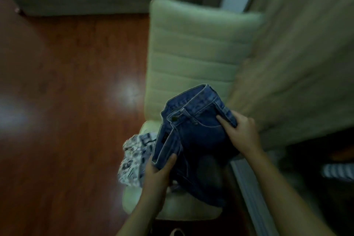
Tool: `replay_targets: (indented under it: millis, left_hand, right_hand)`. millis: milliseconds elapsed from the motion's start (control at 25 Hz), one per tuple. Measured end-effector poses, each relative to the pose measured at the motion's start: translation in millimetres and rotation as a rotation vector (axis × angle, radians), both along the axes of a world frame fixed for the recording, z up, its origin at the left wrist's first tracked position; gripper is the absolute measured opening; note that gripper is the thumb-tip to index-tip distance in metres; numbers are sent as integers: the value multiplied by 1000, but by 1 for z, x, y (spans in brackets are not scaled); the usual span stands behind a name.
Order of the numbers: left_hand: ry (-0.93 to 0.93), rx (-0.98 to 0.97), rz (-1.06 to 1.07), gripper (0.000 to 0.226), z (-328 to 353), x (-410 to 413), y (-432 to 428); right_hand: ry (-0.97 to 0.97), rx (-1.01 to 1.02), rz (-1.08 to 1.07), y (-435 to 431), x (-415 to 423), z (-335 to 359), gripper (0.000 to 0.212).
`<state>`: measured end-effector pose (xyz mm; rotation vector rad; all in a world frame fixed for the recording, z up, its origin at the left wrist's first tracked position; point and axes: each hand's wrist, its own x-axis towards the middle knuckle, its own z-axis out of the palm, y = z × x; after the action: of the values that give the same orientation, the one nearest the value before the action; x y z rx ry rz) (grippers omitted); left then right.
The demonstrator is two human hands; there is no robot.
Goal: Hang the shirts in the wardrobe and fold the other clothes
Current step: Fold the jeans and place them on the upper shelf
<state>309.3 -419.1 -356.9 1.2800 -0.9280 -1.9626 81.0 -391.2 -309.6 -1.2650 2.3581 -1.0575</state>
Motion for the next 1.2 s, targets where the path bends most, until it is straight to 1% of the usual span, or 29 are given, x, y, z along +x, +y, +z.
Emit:
replay_targets:
  millis: [80,200,280,360,400,440,480,520,600,640,680,720,760,800,840,920,960,1000,1040,1080,1120,1160,1200]
  left_hand:
    - [45,-102,-116,28,55,-39,5]
    - [123,-241,-193,30,147,-97,11]
    - [227,-375,-225,22,221,-131,14]
    - [334,-533,-248,13,311,-160,13]
    - [359,-606,-240,11,350,-170,7]
    - [382,-692,-232,8,392,-178,1]
    - [409,-805,-225,8,438,-182,-3]
    - [436,-924,-213,13,480,-182,-6]
    - [512,-1193,-183,31,557,-171,-9]
    - [531,-1341,-180,43,590,-161,-9]
    - [485,-1508,-174,52,618,-151,-9]
    - [355,-1696,-133,57,639,-142,-13]
    - [184,-1856,-80,55,651,-136,-20]
    - [35,-1957,-27,51,658,-130,-29]
    - [-71,-1985,-27,47,657,-126,-38]
    - [-167,-1927,-92,37,639,-120,-55]
    - [-174,-1891,-126,32,627,-116,-62]
    - [-137,-1843,-188,29,617,-113,-72]
    - [-6,-1758,-271,30,610,-109,-80]
    - [183,-1621,-364,34,607,-104,-84]
    - [348,-1482,-455,38,604,-98,-90]
    - [459,-1369,-527,38,601,-92,-96]
    - [509,-1268,-573,37,596,-90,-103]
  right_hand:
    - [-15,-76,-92,30,-27,57,14]
    - [45,-230,-231,77,-60,150,13]
    - [117,-349,-314,109,-73,217,10]
    - [214,-464,-372,144,-80,293,8]
    - [242,-511,-385,154,-82,323,4]
    - [276,-570,-410,167,-82,356,7]
    - [332,-633,-430,181,-81,392,17]
    - [398,-690,-450,191,-77,426,28]
    - [618,-763,-458,207,-64,490,58]
    - [769,-749,-444,214,-57,518,68]
    - [922,-687,-435,220,-52,543,72]
    - [1030,-596,-441,225,-49,565,68]
    - [1066,-502,-459,229,-49,581,62]
    - [1064,-413,-476,232,-50,594,55]
    - [1054,-322,-480,233,-50,601,46]
    - [1014,-189,-459,226,-47,594,30]
    - [971,-197,-427,220,-46,584,24]
    - [910,-264,-391,214,-46,574,19]
    - [822,-363,-367,209,-47,565,15]
    - [682,-484,-331,208,-45,560,15]
    - [471,-609,-271,209,-43,558,21]
    - [207,-722,-177,211,-41,557,29]
    - [-21,-794,-87,212,-39,555,37]
